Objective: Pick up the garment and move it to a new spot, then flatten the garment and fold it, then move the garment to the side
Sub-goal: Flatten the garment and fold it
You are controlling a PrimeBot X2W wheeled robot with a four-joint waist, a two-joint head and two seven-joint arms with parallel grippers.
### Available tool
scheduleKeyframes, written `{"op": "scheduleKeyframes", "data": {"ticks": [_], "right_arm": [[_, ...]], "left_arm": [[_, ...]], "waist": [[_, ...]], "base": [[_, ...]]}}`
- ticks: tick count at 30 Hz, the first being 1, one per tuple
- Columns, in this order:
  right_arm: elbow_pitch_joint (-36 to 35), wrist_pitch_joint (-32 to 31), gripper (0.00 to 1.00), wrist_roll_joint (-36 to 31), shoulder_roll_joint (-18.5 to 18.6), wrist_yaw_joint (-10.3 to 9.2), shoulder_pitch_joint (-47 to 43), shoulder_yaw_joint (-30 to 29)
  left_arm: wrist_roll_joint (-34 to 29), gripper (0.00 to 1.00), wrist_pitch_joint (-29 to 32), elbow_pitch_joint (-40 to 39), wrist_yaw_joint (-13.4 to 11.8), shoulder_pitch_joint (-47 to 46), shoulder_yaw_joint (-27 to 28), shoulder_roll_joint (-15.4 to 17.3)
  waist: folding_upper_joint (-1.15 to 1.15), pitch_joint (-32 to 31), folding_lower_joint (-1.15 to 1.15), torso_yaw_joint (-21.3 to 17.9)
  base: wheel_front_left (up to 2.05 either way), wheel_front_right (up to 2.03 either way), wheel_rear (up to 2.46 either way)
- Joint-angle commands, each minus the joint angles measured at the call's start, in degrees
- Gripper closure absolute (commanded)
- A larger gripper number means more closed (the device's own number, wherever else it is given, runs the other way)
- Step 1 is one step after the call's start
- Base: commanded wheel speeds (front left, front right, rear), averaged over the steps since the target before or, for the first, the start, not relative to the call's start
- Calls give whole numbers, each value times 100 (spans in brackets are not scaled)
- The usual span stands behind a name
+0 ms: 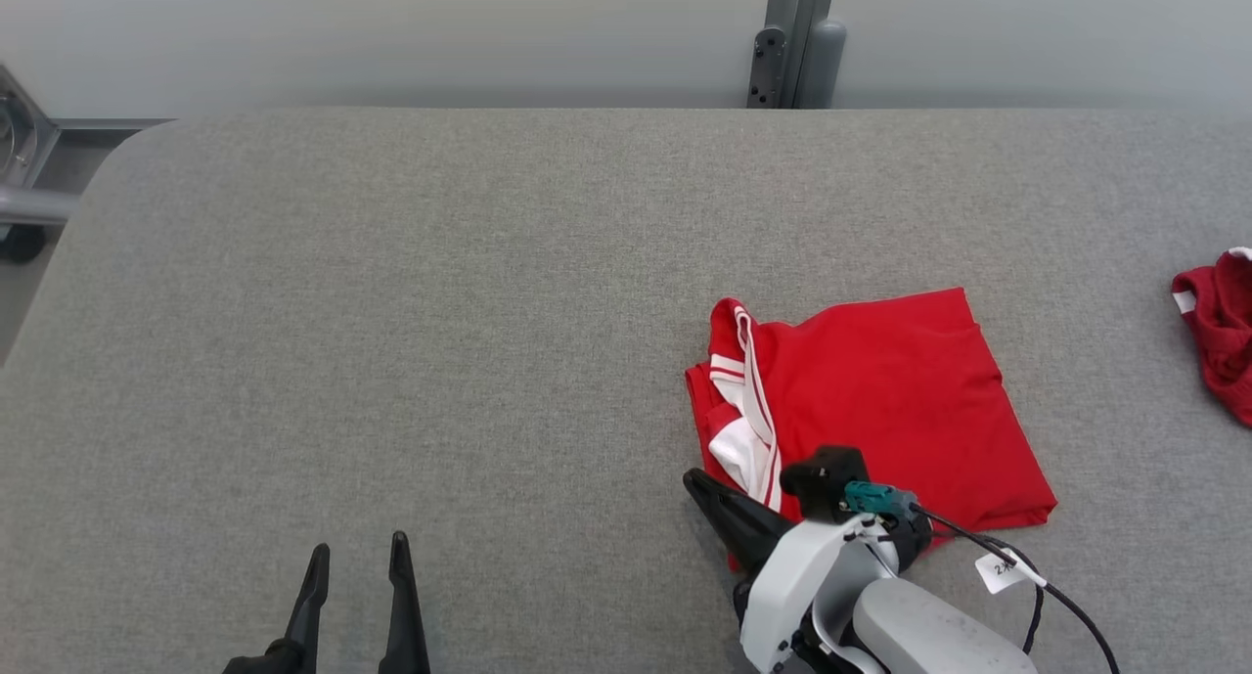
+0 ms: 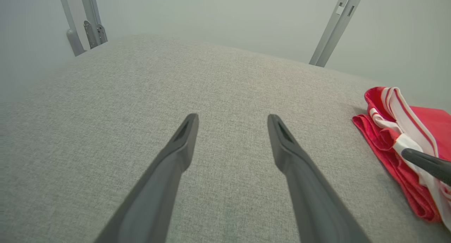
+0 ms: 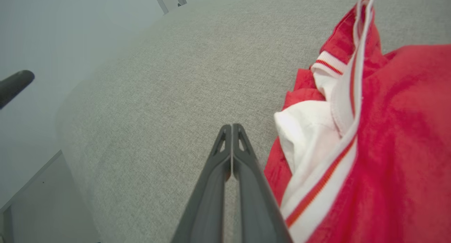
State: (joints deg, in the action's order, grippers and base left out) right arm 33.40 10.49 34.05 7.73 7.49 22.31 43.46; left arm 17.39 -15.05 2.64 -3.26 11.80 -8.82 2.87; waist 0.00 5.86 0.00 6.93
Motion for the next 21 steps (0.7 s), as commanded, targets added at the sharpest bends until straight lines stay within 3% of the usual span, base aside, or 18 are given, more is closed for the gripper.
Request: {"op": "scheduleKeyframes", "data": {"ticks": [1,5,14,21], "right_arm": [[0,83,100,49,28,0,83,25],[-227,298,100,111,232,0,92,-170],[-789,419,100,-192,869,1,-138,-1216],[-983,345,100,-460,921,1,-96,-1964]], "left_arm": [[10,0,-14,-1,-29,74,25,8],[30,0,-14,-50,-51,128,71,8],[57,0,-14,-120,-71,229,66,8],[-118,0,-14,-220,27,2,60,7]], "waist": [[0,-76,0,21],[0,-158,0,35],[0,-219,0,-11],[0,158,0,-26]], "base": [[0,0,0],[0,0,0],[0,0,0],[0,0,0]]}}
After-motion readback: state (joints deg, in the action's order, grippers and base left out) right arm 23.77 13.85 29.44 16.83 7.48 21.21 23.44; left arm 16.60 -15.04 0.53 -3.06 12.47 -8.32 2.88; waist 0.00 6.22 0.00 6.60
